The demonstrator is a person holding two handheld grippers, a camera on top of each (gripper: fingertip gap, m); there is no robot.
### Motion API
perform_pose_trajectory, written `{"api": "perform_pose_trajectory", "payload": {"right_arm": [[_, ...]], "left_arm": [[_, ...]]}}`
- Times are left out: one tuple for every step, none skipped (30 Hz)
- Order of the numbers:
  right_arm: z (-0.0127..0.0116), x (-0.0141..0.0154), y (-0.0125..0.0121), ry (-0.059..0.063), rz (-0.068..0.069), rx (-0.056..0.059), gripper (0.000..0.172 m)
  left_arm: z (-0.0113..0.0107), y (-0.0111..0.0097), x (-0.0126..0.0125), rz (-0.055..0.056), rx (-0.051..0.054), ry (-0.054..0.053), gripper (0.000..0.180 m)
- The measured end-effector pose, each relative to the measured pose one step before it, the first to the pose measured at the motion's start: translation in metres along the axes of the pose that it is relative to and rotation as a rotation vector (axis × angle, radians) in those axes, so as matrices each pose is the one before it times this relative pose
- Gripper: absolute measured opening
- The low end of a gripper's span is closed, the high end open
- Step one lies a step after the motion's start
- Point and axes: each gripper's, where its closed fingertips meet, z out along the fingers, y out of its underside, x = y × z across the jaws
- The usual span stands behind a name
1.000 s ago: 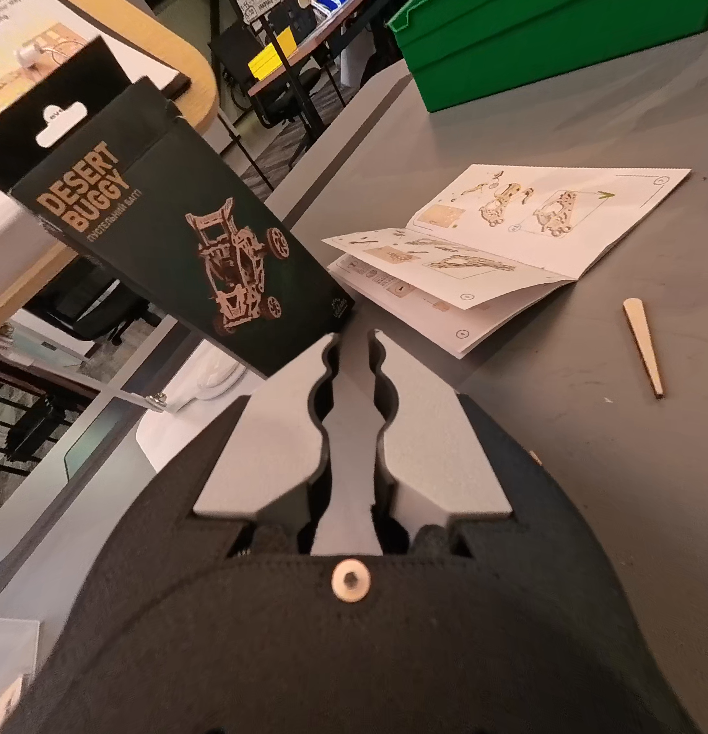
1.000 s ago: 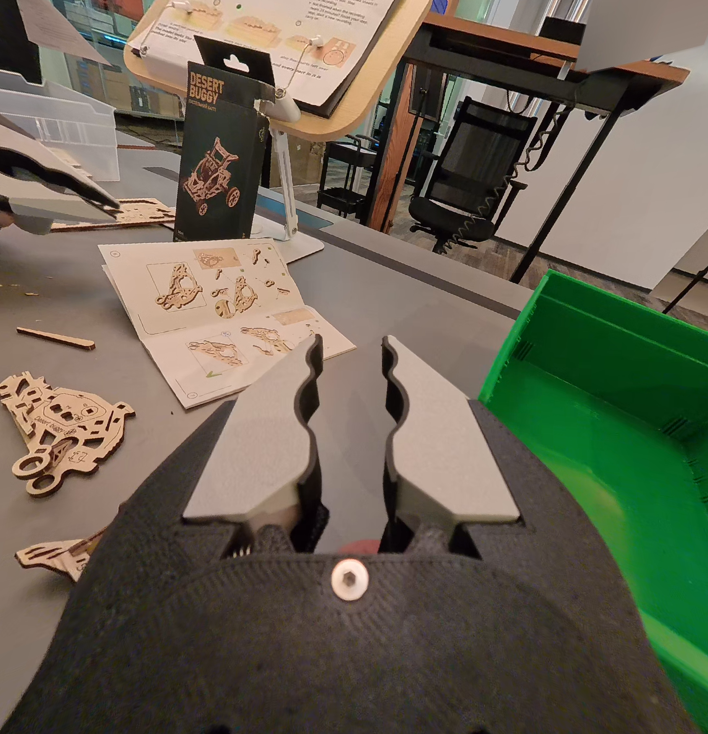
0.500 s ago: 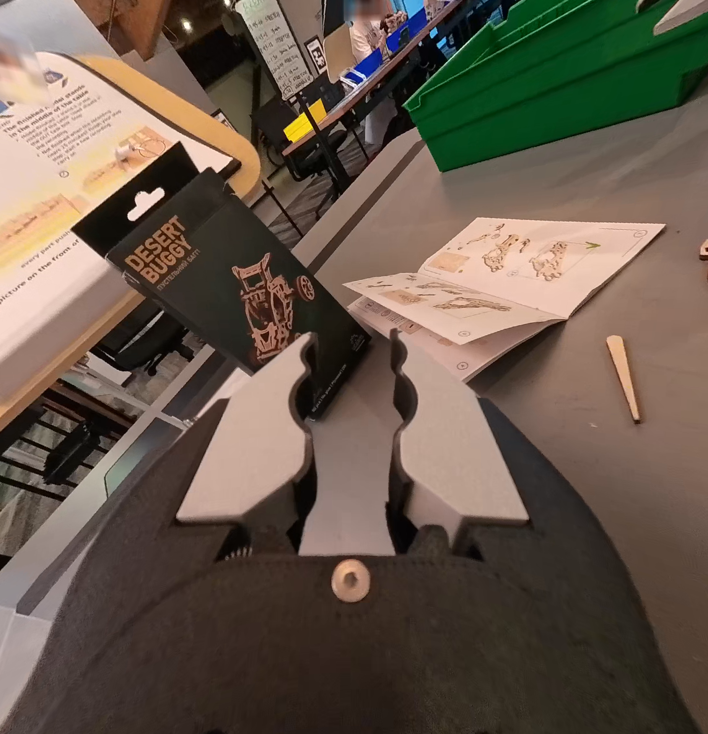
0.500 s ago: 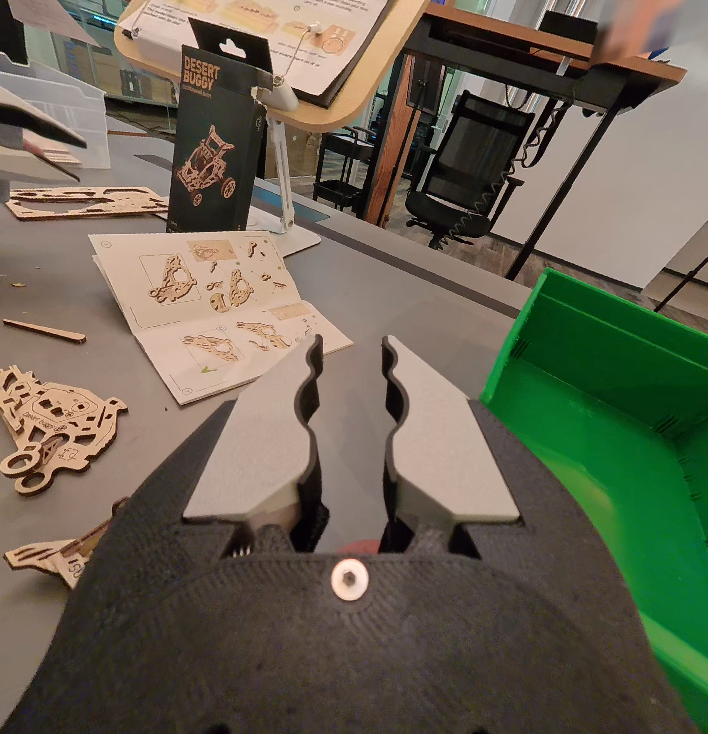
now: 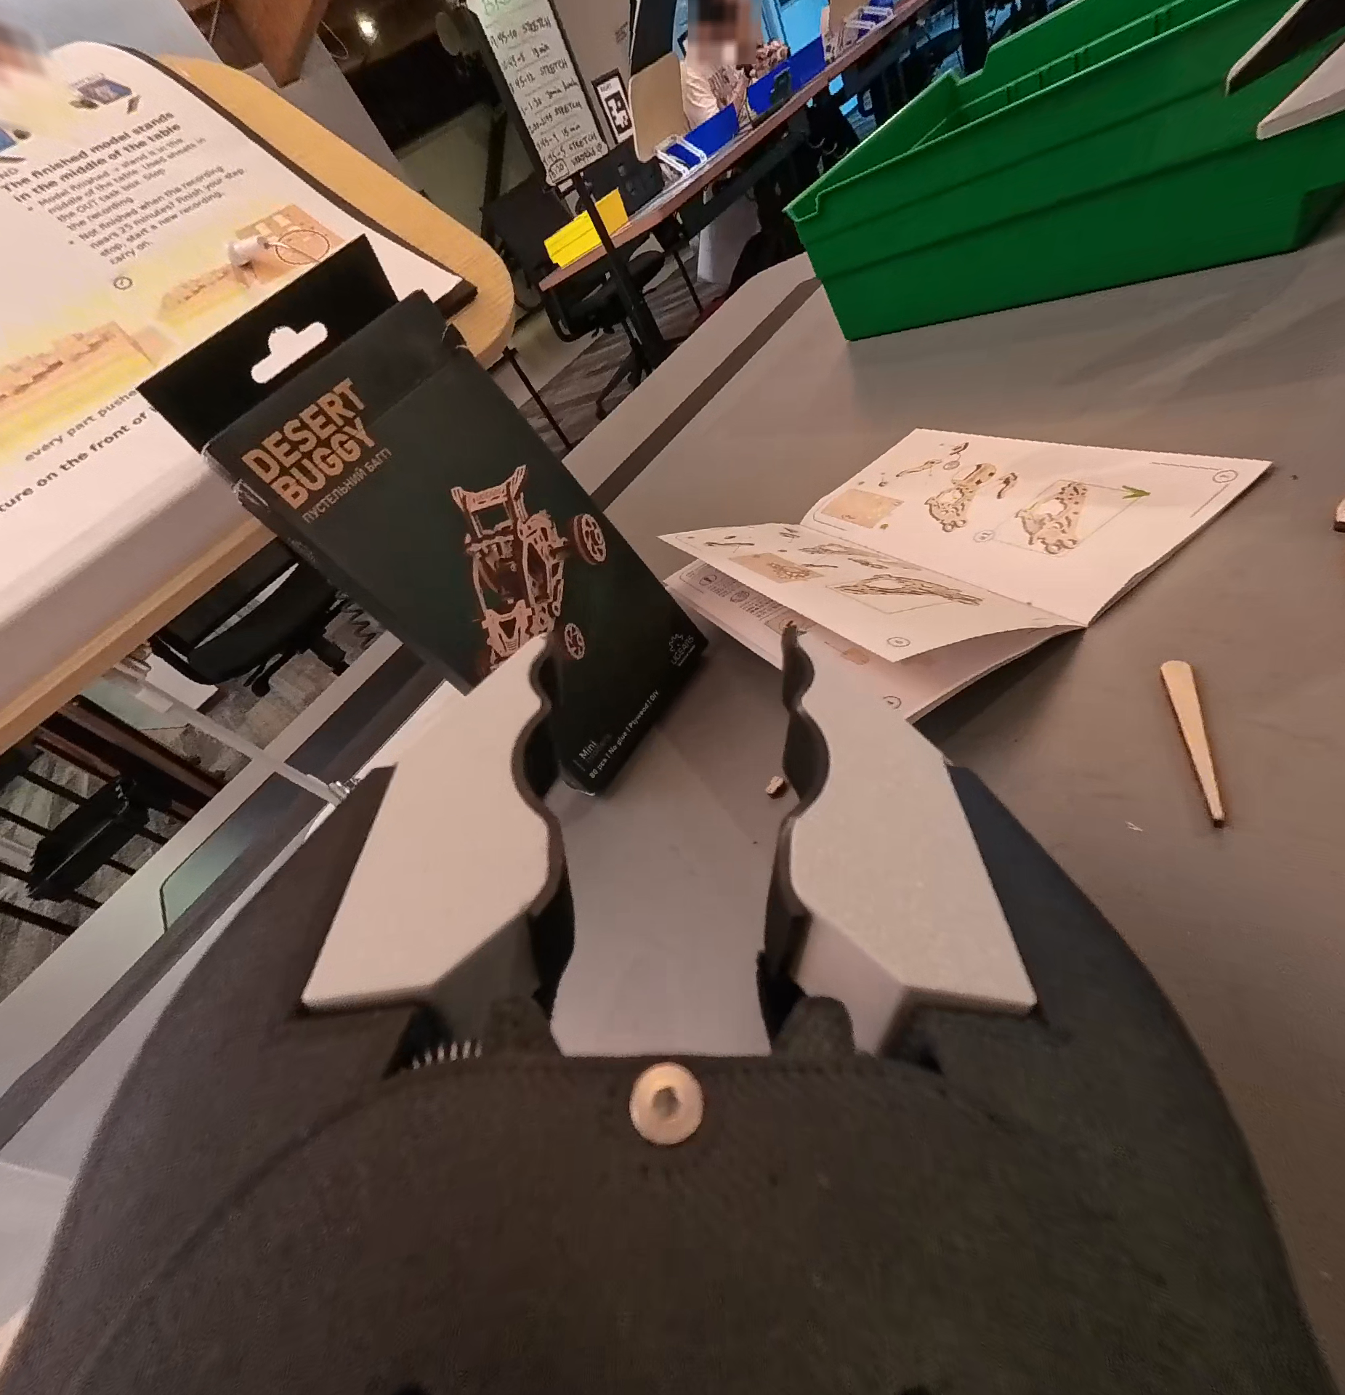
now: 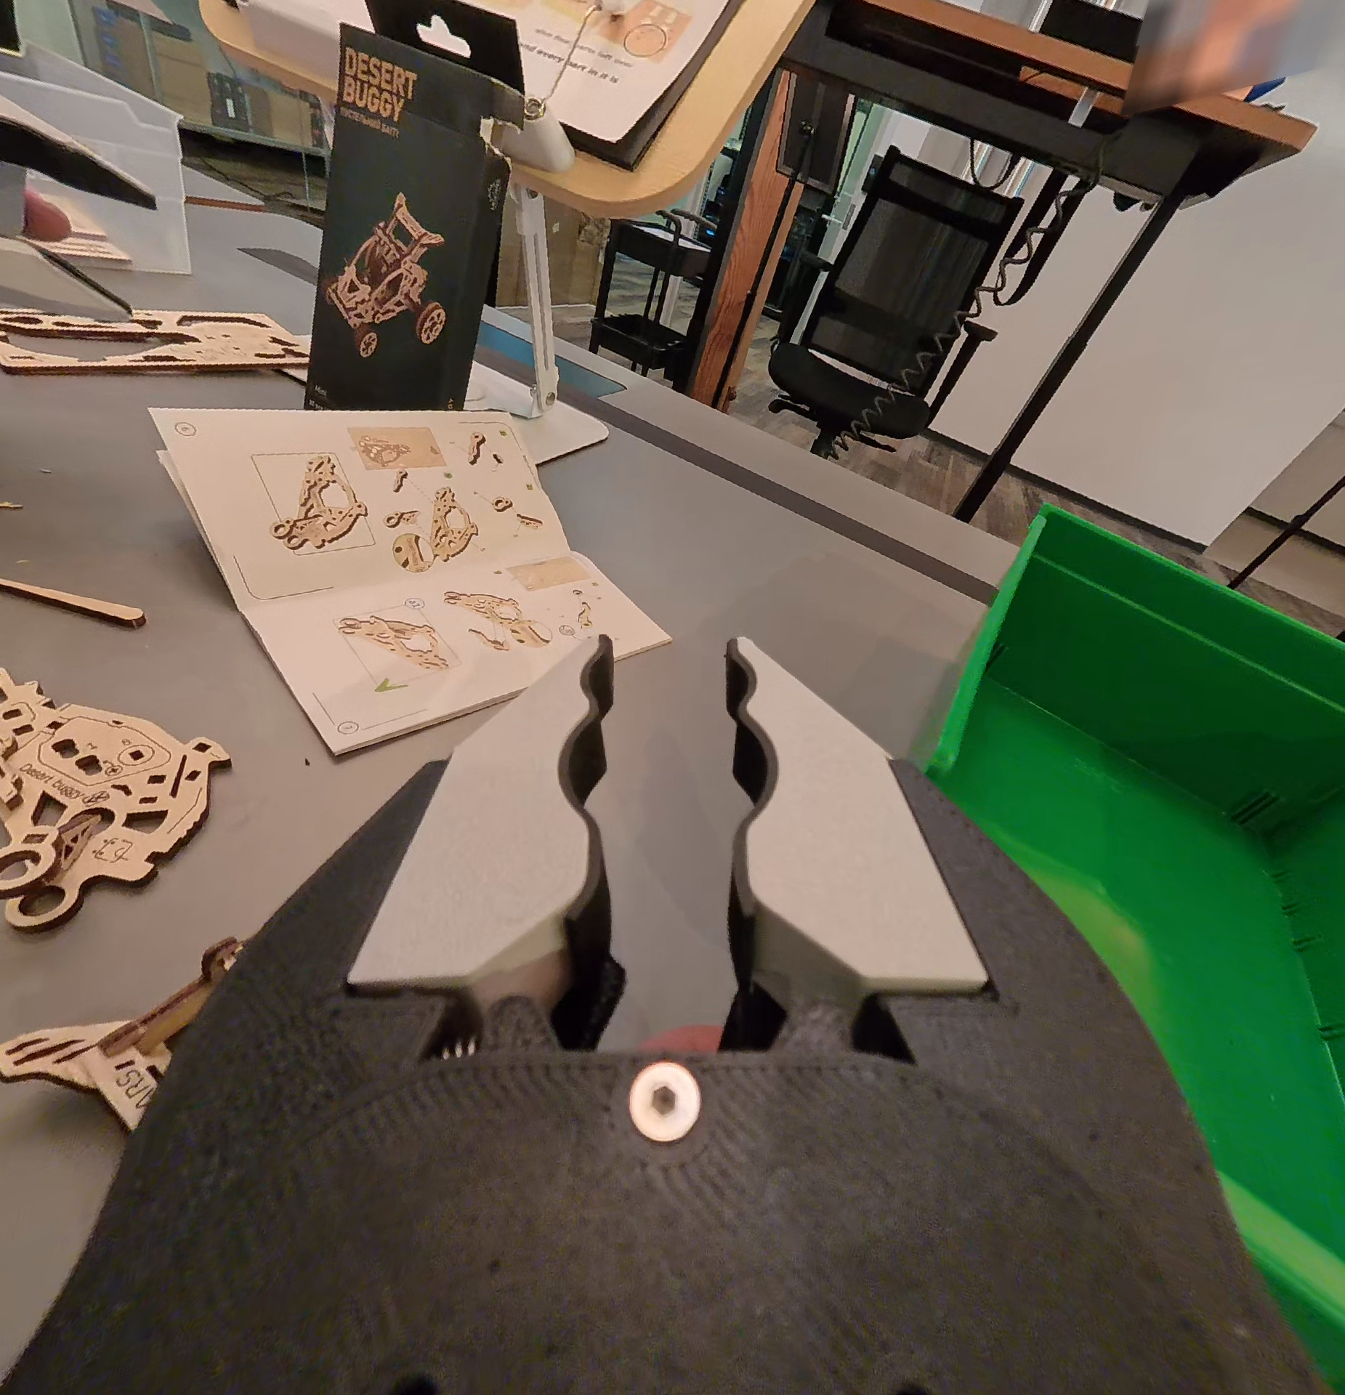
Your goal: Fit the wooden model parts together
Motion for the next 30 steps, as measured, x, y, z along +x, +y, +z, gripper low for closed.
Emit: {"api": "perform_pose_trajectory", "payload": {"right_arm": [[-0.00008, -0.00005, -0.00002, -0.0008, 0.0003, 0.0005, 0.027], [-0.00006, -0.00007, -0.00006, -0.0005, -0.0003, 0.0005, 0.027], [0.00009, -0.00024, 0.0001, -0.0003, -0.0013, -0.0008, 0.027], [0.0003, -0.00041, 0.00036, -0.0009, -0.0026, -0.0026, 0.027], [0.00027, -0.00037, 0.00029, -0.001, -0.0028, -0.0028, 0.027], [0.00012, -0.0003, 0.00017, -0.0002, -0.0021, -0.0008, 0.027], [-0.00005, 0.0001, -0.00002, 0.0, 0.0004, -0.0003, 0.027], [-0.00008, 0.00024, -0.00014, 0.0005, 0.0018, 0.001, 0.027], [-0.00015, 0.00029, -0.00016, 0.0004, 0.002, 0.0015, 0.027], [-0.00016, 0.00015, -0.00016, 0.0005, 0.0015, 0.001, 0.027], [-0.00007, 0.00008, -0.00004, 0.0002, 0.0005, 0.0006, 0.027], [-0.00007, 0.00001, -0.00004, 0.0002, -0.0001, 0.0004, 0.027], [0.00011, -0.00008, 0.00009, -0.0001, -0.0006, -0.0003, 0.027], [0.00007, -0.00009, 0.00004, -0.0004, -0.0006, -0.0006, 0.027], [0.0, -0.0001, -0.00001, -0.0001, -0.0002, -0.0002, 0.027], [0.00001, 0.00004, -0.00002, -0.0001, 0.0005, 0.0003, 0.027], [-0.00008, 0.00007, -0.00013, -0.0004, 0.0012, 0.0008, 0.027], [-0.00008, 0.00002, -0.00001, -0.0007, 0.0008, 0.0006, 0.027], [0.0, -0.00012, -0.00013, -0.0009, 0.0003, 0.0002, 0.027], [0.00002, 0.00005, -0.00002, -0.0006, 0.0007, 0.0006, 0.027], [-0.00015, 0.00006, -0.00018, -0.0002, 0.0014, 0.0012, 0.027], [-0.00016, 0.00021, -0.00016, 0.0001, 0.0013, 0.0012, 0.027], [0.00004, 0.0, -0.00009, 0.0001, 0.0001, 0.0006, 0.027], [-0.00001, -0.00015, 0.00002, -0.0003, -0.0011, -0.0006, 0.027], [0.00017, -0.00022, 0.00013, -0.0004, -0.0017, -0.0011, 0.027], [0.00008, -0.00019, 0.00014, -0.0004, -0.0009, -0.0008, 0.027], [0.00007, 0.00008, 0.00005, 0.0, 0.0004, -0.0002, 0.027], [-0.00002, 0.0001, -0.00007, -0.0002, 0.0011, 0.0003, 0.027], [-0.00001, 0.00002, 0.00002, -0.0005, 0.0015, 0.0003, 0.027], [0.0, 0.00012, -0.00012, -0.0003, 0.0008, 0.0006, 0.027]], "left_arm": [[0.00021, 0.00061, 0.00001, -0.0024, -0.0016, 0.0016, 0.056], [0.0004, 0.00074, 0.00024, -0.0051, -0.0021, 0.0034, 0.055], [0.00033, 0.00037, 0.00029, -0.0024, -0.001, 0.002, 0.054], [0.00017, -0.00032, 0.00038, 0.0018, 0.0008, 0.0011, 0.054], [0.00004, -0.00071, 0.00062, 0.0017, 0.0025, 0.0016, 0.053], [-0.00005, -0.00078, 0.00066, 0.0001, 0.0026, 0.0017, 0.052], [-0.00013, -0.0005, 0.00034, 0.0013, 0.0017, 0.0005, 0.051], [-0.00015, -0.00034, -0.00002, 0.0022, 0.0008, -0.001, 0.05], [-0.00028, -0.00025, -0.00012, 0.0009, 0.0018, -0.0014, 0.049], [-0.00024, -0.00008, -0.00011, -0.0014, 0.0016, -0.0004, 0.048], [-0.0003, 0.00018, -0.0002, -0.0025, 0.0, 0.0007, 0.046], [-0.00014, 0.00036, 0.00002, -0.0031, 0.0, 0.0016, 0.045], [-0.00027, 0.00034, 0.00051, -0.0032, 0.0002, 0.0048, 0.044], [-0.00065, -0.00029, 0.00116, -0.0019, 0.001, 0.0099, 0.041], [-0.00102, -0.00137, 0.00179, 0.0006, 0.0052, 0.0135, 0.039], [-0.00126, -0.00185, 0.00161, 0.0031, 0.0059, 0.0105, 0.037], [-0.00119, -0.00125, 0.00079, 0.0062, 0.0011, 0.003, 0.034], [-0.00113, -0.00144, 0.00148, 0.004, -0.0006, 0.0093, 0.03], [-0.0012, -0.00255, 0.00147, 0.0025, 0.0035, 0.0096, 0.027], [-0.00115, -0.00233, 0.0012, 0.0094, -0.001, 0.0051, 0.027], [-0.00148, -0.00188, 0.00129, 0.0197, -0.0083, 0.0028, 0.026], [-0.00195, -0.00273, 0.00157, 0.0183, -0.003, 0.0041, 0.024], [-0.00204, -0.00383, 0.00178, 0.0065, 0.0091, 0.0065, 0.019], [-0.00154, -0.00358, 0.00225, -0.004, 0.0127, 0.0106, 0.013], [-0.00038, -0.00117, 0.00314, -0.0041, 0.0024, 0.0147, 0.008], [0.00052, 0.0021, 0.00278, 0.0066, -0.0128, 0.009, 0.002], [0.00077, 0.00321, 0.00191, 0.0186, -0.0148, -0.0022, 0.0], [0.0007, 0.00326, 0.00218, 0.0217, -0.0126, -0.0014, 0.0], [0.00115, 0.00352, 0.00284, 0.0144, -0.0141, 0.0066, 0.0], [0.00113, 0.00284, 0.00301, 0.0039, -0.0124, 0.0124, 0.0]]}}
